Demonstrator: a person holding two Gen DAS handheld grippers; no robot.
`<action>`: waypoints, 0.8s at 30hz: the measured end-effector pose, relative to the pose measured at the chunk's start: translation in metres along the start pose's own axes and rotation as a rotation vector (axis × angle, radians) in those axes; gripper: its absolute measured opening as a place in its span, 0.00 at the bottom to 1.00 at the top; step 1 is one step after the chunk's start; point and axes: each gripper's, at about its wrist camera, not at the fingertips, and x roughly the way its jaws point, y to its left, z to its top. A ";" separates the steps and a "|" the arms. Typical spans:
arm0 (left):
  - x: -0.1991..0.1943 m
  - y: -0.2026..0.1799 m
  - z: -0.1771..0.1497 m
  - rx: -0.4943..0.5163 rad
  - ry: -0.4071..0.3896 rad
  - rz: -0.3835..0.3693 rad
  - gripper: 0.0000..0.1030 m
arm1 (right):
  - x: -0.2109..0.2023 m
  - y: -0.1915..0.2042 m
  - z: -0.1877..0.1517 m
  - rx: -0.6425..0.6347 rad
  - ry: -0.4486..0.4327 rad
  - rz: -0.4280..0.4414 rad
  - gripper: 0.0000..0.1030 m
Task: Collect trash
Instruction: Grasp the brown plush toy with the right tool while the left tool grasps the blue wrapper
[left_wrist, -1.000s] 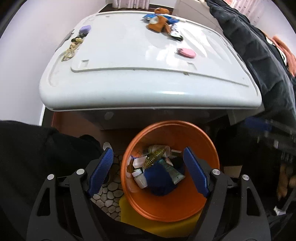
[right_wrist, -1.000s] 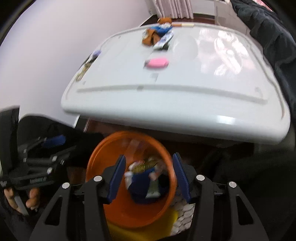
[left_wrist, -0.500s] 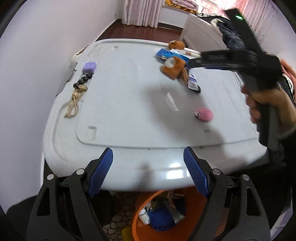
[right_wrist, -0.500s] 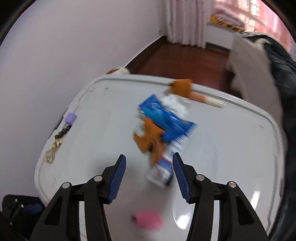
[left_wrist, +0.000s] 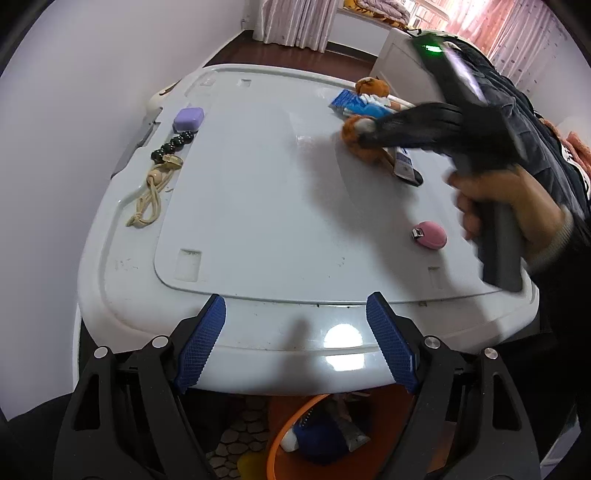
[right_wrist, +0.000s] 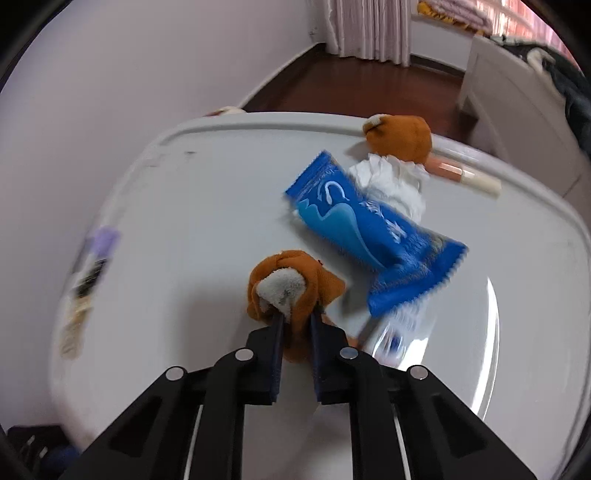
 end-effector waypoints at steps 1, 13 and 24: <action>-0.001 -0.001 0.000 -0.002 0.002 -0.002 0.75 | -0.018 -0.004 -0.008 0.012 -0.025 0.032 0.12; 0.046 -0.066 0.098 -0.011 -0.021 -0.046 0.75 | -0.164 -0.102 -0.095 0.178 -0.335 0.009 0.13; 0.162 -0.110 0.201 -0.173 -0.006 0.115 0.74 | -0.159 -0.153 -0.108 0.306 -0.318 0.039 0.13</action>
